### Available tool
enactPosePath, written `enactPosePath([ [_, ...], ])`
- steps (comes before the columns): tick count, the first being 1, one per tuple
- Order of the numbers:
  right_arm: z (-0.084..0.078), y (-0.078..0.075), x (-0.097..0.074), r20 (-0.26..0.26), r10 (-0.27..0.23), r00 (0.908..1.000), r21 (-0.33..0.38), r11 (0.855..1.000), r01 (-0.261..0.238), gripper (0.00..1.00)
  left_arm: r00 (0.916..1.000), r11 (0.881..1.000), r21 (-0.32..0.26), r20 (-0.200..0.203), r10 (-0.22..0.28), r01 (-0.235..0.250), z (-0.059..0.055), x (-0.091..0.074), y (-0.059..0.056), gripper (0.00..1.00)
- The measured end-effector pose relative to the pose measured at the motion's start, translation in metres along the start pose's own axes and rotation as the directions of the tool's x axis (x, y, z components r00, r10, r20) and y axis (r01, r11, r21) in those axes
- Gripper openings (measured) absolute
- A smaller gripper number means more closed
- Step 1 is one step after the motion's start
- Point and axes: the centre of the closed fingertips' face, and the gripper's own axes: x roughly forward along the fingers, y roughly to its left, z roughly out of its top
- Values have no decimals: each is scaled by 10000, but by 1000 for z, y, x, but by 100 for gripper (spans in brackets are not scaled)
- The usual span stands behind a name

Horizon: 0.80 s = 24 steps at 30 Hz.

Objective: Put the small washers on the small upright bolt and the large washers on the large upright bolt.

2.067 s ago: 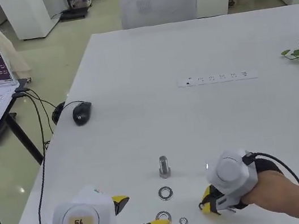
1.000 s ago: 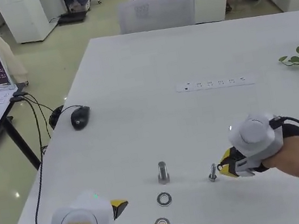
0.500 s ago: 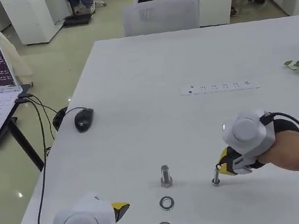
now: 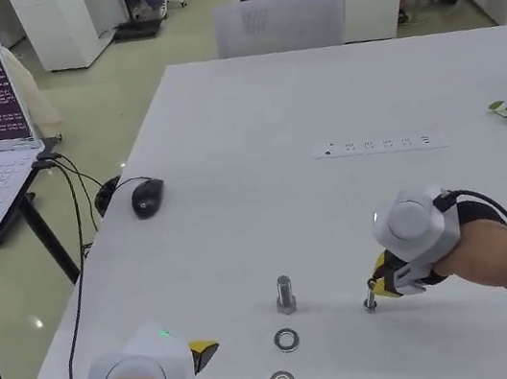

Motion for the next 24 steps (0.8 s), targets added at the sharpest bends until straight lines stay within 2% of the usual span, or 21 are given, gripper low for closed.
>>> enactPosePath([
  [14, -1, 1, 7, -209, 92, 9997, -58, 9999, -93, 13, 10000, 10000, -47, -26, 30, -30, -3, -1, 3, 58],
  [24, -10, 2, 23, -430, 142, 9990, 196, 9997, -134, 13, 10000, 9999, -73, -58, 78, -79, -5, -3, 5, 58],
])
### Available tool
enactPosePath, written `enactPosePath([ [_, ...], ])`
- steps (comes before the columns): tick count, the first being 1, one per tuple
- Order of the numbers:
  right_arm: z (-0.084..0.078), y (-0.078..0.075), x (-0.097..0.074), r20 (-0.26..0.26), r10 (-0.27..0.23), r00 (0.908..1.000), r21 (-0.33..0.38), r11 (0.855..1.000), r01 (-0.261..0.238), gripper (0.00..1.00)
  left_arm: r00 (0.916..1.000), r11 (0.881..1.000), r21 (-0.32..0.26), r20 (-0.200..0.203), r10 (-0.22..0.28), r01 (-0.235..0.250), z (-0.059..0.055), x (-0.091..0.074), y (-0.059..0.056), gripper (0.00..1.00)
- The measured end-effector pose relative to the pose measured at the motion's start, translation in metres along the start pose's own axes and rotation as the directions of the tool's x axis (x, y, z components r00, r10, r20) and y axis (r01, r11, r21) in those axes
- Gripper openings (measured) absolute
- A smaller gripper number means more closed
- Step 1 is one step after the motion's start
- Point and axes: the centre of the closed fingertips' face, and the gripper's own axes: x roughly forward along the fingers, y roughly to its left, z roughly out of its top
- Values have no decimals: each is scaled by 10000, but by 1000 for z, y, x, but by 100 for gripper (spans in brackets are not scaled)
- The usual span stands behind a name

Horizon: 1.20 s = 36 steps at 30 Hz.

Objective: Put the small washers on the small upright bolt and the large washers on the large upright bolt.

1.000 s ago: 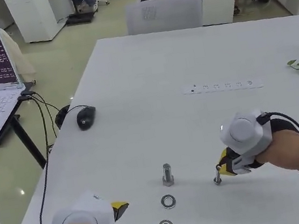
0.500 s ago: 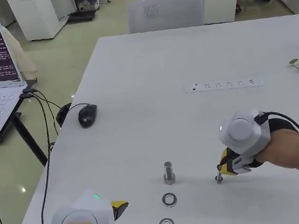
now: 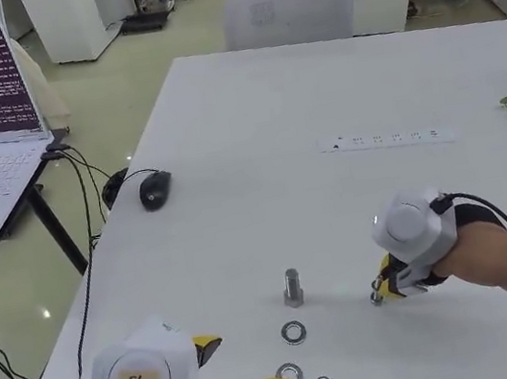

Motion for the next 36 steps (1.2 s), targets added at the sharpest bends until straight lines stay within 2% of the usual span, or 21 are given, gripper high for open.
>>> enactPosePath([
  [6, -8, 1, 13, -58, -26, 10000, 199, 9998, 27, 9, 10000, 10000, -44, -28, 60, -60, -2, -2, 2, 58],
  [11, -13, 1, 20, -80, -54, 10000, 643, 9979, 59, 10, 9999, 9999, -55, -57, 93, -93, -3, -3, 4, 58],
  [23, -28, 6, 19, -79, -61, 10000, 1129, 9936, 70, 13, 9999, 9999, -27, -45, 117, -117, 1, -1, 5, 58],
  [29, -39, 16, 16, -92, 9, 10000, 1344, 9909, 4, 16, 10000, 10000, -3, -34, 48, -48, 2, 1, 2, 58],
  [36, -43, 31, 11, -27, 131, 9999, 1199, 9927, -127, 17, 10000, 10000, 47, -57, -25, 25, 3, 3, -1, 57],
])
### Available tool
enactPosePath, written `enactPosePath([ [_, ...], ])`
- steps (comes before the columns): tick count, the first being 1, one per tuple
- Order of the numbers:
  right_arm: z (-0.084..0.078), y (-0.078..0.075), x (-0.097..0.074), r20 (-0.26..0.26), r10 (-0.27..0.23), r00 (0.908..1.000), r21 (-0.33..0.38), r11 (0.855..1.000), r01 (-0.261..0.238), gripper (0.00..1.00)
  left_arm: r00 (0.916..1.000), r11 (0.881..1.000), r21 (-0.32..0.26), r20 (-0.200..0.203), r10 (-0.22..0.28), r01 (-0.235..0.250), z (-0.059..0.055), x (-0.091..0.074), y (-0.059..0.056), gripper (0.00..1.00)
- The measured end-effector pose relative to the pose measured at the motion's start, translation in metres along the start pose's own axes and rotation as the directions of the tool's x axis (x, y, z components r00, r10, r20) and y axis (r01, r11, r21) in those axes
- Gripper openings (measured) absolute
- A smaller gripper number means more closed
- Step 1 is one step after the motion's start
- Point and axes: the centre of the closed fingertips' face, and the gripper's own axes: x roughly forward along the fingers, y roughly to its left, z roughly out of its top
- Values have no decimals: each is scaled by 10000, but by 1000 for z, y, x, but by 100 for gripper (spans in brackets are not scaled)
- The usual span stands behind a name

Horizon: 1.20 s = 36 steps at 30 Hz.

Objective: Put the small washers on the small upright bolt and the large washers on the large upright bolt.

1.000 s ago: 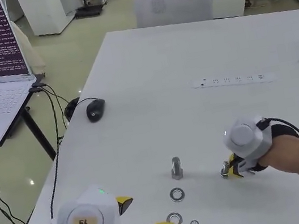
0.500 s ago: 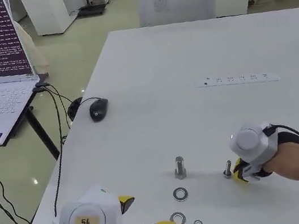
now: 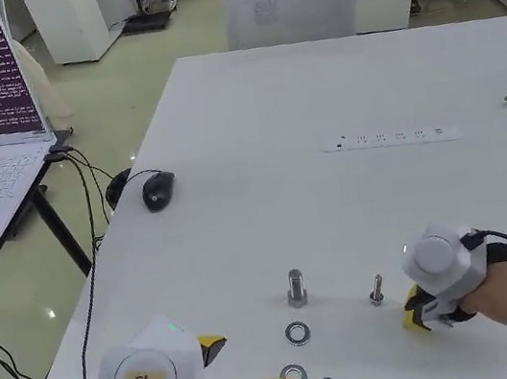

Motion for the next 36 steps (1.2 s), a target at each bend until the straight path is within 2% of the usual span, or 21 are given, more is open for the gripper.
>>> enactPosePath([
  [5, 6, 13, 0, 76, 120, 9999, -243, 9996, -118, 17, 10000, 10000, 48, 14, -35, 35, 2, 1, -1, 57],
  [12, 33, 45, 5, 538, 690, 9962, -1032, 9927, -632, 17, 10000, 9999, 101, 32, -69, 69, 4, 1, -3, 57],
  [15, 44, 62, 11, 654, 1052, 9923, -1313, 9867, -960, 17, 10000, 9999, 112, 38, -82, 82, 4, 2, -4, 57],
  [18, 54, 83, 19, 680, 1502, 9863, -1821, 9739, -1357, 17, 10000, 9999, 115, 62, -74, 73, 5, 1, -5, 57],
  [23, 68, 105, 29, 657, 1932, 9790, -2248, 9587, -1741, 17, 10000, 10000, 70, 59, -28, 27, 2, -1, -4, 57],
  [29, 82, 116, 35, 768, 2142, 9738, -2547, 9485, -1885, 16, 10000, 10000, 16, 30, 44, -44, -1, -2, -3, 57],
  [36, 85, 120, 37, 707, 2273, 9713, -2975, 9342, -1969, 17, 9999, 9999, -57, 72, 92, -91, -2, -3, -3, 57],
])
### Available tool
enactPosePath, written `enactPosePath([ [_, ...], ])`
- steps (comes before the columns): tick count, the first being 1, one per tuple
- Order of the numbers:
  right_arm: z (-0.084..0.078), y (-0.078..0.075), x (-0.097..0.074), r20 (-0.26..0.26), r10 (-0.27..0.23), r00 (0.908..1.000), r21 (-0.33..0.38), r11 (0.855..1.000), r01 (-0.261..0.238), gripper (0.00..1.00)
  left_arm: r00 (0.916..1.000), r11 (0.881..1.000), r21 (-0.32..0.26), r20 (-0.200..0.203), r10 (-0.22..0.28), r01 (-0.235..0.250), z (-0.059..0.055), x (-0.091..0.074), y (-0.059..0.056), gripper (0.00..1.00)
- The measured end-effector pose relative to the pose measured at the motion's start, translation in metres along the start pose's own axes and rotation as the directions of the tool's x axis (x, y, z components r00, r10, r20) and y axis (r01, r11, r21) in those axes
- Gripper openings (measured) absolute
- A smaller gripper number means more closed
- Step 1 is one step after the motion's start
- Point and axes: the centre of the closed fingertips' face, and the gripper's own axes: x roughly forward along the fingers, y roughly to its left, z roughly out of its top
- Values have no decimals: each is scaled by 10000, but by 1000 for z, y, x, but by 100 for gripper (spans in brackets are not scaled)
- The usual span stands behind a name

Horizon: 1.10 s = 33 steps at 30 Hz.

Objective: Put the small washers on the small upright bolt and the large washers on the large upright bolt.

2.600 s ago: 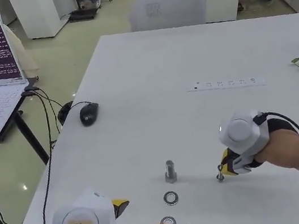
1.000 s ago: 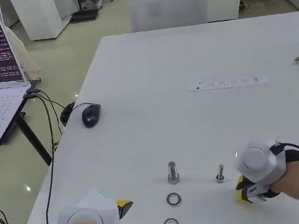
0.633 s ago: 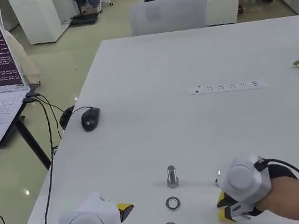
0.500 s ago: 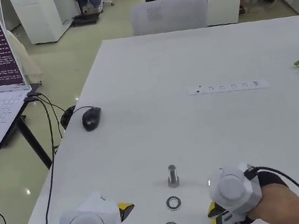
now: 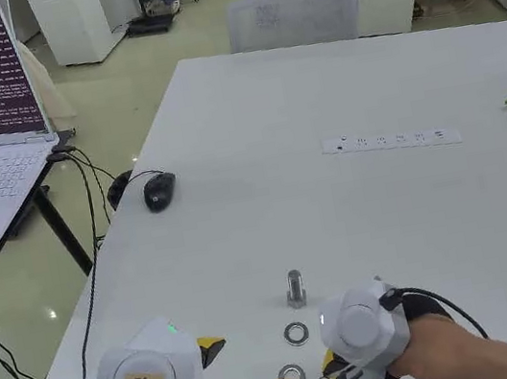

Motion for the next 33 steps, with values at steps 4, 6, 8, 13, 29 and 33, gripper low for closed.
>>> enactPosePath([
  [4, 0, 0, 1, -75, -49, 10000, -353, 9994, 46, 17, 10000, 10000, 36, -12, -42, 42, 1, 2, -2, 57],
  [6, 0, 0, 0, -160, -32, 9999, -568, 9984, 23, 17, 10000, 10000, 55, -21, -63, 63, 1, 3, -3, 57],
  [8, 0, 0, 1, -257, -4, 9997, -882, 9961, -18, 17, 10000, 10000, 49, -22, -76, 76, 1, 4, -3, 57],
  [13, 1, 4, 1, -580, 27, 9983, -1551, 9878, -117, 15, 9999, 9999, 84, -33, -110, 110, 3, 5, -5, 57],
  [29, -10, -4, -6, -340, -179, 9993, -476, 9987, 163, 14, 10000, 10000, 6, -8, 34, -34, 3, 2, -1, 57],
  [33, -14, -6, -8, -109, -200, 9997, 43, 9998, 201, 14, 10000, 10000, 2, -18, 2, -2, 2, 3, -2, 57],
])
